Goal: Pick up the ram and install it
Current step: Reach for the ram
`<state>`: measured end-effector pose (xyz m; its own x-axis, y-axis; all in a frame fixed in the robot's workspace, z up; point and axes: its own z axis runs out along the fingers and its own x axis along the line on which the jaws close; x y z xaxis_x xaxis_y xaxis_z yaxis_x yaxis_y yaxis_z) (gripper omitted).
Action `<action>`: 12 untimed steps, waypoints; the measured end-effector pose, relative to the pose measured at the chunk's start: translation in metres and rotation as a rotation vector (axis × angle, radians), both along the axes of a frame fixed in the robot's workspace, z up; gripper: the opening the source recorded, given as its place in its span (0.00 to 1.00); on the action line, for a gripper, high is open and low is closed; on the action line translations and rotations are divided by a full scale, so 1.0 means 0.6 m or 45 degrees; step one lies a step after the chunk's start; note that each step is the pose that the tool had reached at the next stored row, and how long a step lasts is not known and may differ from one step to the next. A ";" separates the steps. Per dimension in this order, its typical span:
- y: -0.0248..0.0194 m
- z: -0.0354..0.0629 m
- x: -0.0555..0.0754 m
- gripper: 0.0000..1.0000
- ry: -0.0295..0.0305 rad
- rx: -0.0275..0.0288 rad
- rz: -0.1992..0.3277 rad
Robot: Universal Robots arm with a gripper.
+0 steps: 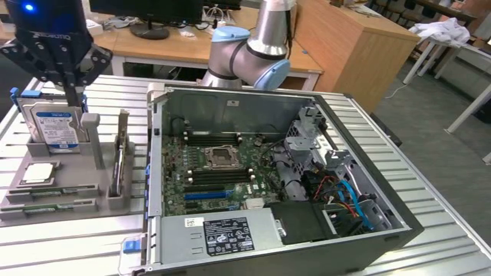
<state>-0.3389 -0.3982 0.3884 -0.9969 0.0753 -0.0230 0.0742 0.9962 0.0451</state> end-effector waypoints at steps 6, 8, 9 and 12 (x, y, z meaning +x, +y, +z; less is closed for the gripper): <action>0.0000 -0.001 -0.024 0.11 0.0005 0.0000 0.000; 0.0000 -0.001 -0.031 0.11 0.0007 -0.0001 0.000; 0.0000 -0.002 -0.035 0.11 0.0007 0.0000 0.000; 0.0000 -0.002 -0.046 0.11 0.0012 -0.0001 0.000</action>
<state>-0.3663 -0.3982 0.3873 -0.9969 0.0753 -0.0221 0.0742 0.9962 0.0450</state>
